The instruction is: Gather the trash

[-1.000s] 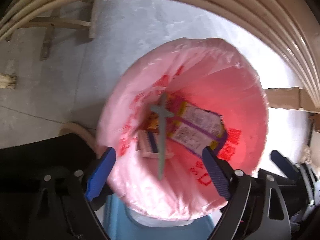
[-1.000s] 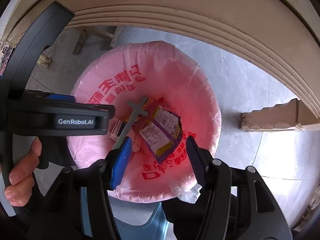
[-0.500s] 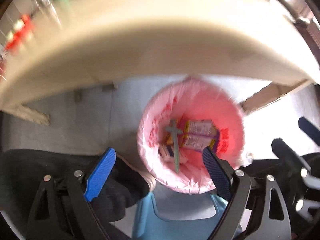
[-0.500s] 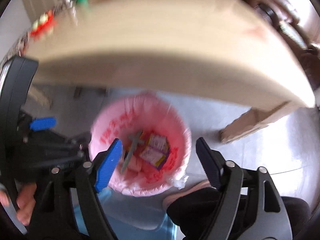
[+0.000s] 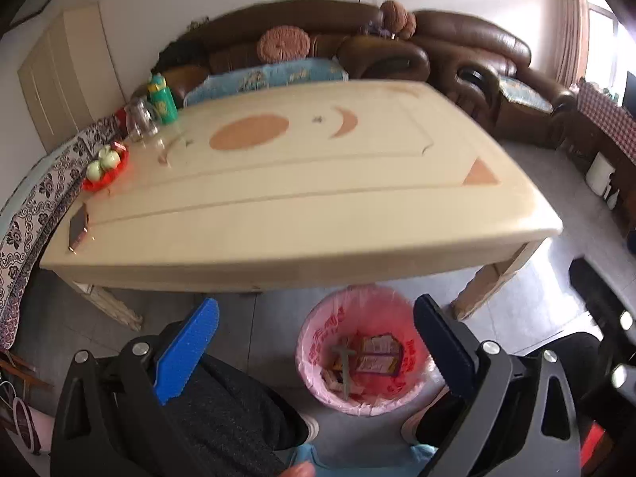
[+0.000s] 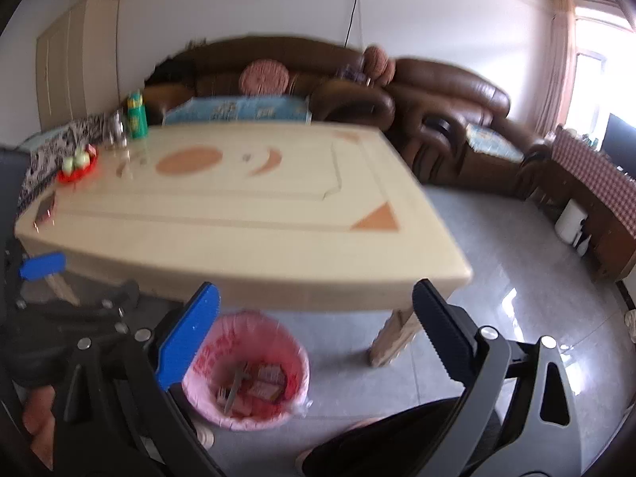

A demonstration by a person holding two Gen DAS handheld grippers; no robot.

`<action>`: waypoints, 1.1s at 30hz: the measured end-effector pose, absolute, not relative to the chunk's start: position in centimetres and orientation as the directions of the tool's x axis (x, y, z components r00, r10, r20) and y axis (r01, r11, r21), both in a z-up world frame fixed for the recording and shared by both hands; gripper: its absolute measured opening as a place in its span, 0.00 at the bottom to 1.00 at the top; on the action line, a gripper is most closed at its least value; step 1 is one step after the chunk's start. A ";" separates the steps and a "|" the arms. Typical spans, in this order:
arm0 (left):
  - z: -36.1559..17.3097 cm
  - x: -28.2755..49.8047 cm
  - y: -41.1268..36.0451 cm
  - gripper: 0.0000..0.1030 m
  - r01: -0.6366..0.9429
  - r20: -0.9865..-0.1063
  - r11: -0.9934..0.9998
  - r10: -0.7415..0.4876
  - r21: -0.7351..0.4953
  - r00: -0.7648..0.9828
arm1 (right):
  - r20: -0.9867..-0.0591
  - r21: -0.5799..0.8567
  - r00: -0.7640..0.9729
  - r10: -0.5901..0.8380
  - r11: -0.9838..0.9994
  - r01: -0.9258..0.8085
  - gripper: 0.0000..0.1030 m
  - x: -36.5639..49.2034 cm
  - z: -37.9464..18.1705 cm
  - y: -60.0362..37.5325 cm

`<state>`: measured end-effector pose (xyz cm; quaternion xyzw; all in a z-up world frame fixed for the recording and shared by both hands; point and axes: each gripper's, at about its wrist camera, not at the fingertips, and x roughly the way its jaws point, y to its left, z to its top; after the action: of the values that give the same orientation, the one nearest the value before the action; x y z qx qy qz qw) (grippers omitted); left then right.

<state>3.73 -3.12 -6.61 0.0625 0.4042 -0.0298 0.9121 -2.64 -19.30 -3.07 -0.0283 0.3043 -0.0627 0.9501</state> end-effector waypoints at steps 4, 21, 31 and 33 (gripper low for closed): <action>-5.5 2.1 -3.8 0.93 0.117 -0.726 0.991 -0.036 0.063 0.687 | -0.517 -0.080 0.841 -0.159 0.987 0.137 0.94 -4.5 -0.8 -20.1; -0.7 -0.7 -3.5 0.93 0.082 -0.636 0.996 -0.041 0.035 0.770 | -0.429 -0.049 0.887 -0.172 0.985 0.168 0.94 -7.7 2.4 -20.5; -0.6 -0.9 -3.3 0.93 0.077 -0.642 0.997 -0.041 0.028 0.766 | -0.424 -0.051 0.888 -0.178 0.984 0.173 0.94 -8.1 2.8 -20.4; -0.6 -0.8 -3.3 0.93 0.078 -0.643 0.997 -0.041 0.029 0.765 | -0.422 -0.053 0.888 -0.181 0.983 0.175 0.94 -8.1 2.7 -20.4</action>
<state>-0.81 -3.29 -0.56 0.0272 0.3414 -0.0316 0.9390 -8.13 -20.38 2.74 -0.0070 0.2178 -0.0916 0.9717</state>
